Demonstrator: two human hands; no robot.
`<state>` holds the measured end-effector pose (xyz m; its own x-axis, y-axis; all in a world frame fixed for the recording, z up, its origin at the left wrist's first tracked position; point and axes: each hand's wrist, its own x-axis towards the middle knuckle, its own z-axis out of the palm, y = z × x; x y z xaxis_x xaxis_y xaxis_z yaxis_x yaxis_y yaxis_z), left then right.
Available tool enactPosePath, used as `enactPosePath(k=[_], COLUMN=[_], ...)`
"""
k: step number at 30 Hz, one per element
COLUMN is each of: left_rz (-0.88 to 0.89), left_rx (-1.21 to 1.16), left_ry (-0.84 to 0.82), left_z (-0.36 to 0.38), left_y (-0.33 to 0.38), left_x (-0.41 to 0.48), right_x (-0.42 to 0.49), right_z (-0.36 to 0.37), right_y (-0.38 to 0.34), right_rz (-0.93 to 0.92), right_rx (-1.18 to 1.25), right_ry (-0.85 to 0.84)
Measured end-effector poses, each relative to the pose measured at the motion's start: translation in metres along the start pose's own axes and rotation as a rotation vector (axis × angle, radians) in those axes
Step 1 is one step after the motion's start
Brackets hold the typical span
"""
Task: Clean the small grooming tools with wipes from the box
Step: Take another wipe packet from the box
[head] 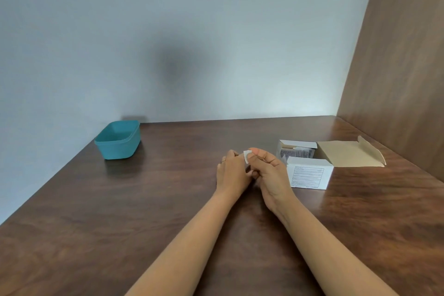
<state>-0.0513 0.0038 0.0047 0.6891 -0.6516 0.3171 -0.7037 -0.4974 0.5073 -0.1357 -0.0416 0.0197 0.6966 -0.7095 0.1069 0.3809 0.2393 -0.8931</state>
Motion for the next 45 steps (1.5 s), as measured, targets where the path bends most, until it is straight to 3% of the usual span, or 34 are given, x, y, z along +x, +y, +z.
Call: enactPosePath(k=[7, 13, 17, 21, 28, 33, 45], left_rz=[0.018, 0.037, -0.012, -0.131, -0.248, -0.215, -0.170], left_rx=[-0.137, 0.042, -0.259, -0.610, -1.089, -1.172, -1.167], left_ry=[0.014, -0.030, 0.019, 0.232, 0.115, 0.037, -0.031], left_z=[0.001, 0.003, -0.003, -0.017, -0.031, -0.036, -0.037], left_y=[-0.008, -0.004, -0.012, -0.016, -0.027, -0.031, -0.027], left_x=[0.000, -0.002, -0.005, -0.016, -0.036, -0.042, -0.041], right_x=[0.000, -0.003, -0.002, -0.002, -0.008, -0.011, 0.000], right_z=[-0.004, -0.006, -0.008, -0.009, -0.006, -0.005, -0.013], right_y=[-0.008, -0.016, -0.018, -0.018, -0.014, -0.011, 0.003], right_rz=[0.010, 0.019, 0.019, 0.039, 0.111, 0.070, -0.266], right_rx=[0.034, 0.048, 0.026, 0.000, -0.140, -0.304, -0.680], right_ry=[0.027, 0.025, 0.081, 0.125, 0.004, -0.094, 0.030])
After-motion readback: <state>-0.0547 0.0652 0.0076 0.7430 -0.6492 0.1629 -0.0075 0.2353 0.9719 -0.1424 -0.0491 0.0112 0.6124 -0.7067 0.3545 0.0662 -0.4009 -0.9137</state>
